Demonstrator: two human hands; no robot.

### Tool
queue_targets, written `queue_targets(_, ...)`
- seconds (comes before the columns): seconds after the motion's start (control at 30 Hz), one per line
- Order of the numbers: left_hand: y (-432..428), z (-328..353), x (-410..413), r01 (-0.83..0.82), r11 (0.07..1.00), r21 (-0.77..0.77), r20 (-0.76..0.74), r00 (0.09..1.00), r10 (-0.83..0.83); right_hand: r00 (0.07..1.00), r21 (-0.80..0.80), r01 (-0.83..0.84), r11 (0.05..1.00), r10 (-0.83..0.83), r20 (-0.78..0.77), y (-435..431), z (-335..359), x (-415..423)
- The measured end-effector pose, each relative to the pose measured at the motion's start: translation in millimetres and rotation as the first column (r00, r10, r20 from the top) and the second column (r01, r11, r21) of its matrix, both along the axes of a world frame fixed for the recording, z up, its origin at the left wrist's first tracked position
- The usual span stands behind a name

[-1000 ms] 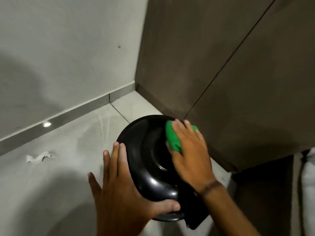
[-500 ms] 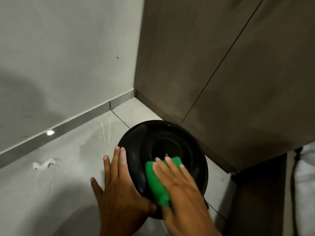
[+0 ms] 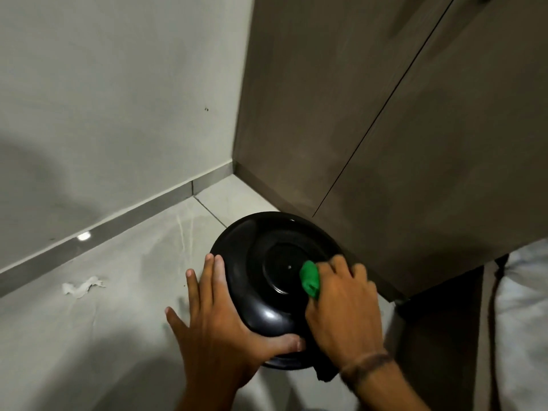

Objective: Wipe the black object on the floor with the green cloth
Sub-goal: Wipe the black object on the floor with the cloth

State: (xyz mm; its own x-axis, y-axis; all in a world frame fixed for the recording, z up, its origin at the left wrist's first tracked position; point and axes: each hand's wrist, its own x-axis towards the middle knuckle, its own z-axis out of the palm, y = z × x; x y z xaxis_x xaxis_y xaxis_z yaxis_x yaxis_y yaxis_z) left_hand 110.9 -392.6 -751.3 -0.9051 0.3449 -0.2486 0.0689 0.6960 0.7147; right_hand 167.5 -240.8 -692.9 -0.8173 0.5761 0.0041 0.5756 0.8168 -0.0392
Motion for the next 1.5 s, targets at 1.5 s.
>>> queue_targets(1.5,-4.9,-1.4,49.9,-0.142,0.988,0.057,-0.129,0.980,0.149,0.982,-0.274,-0.115,0.955,0.068,-0.176,81.4,-1.3,-57.2)
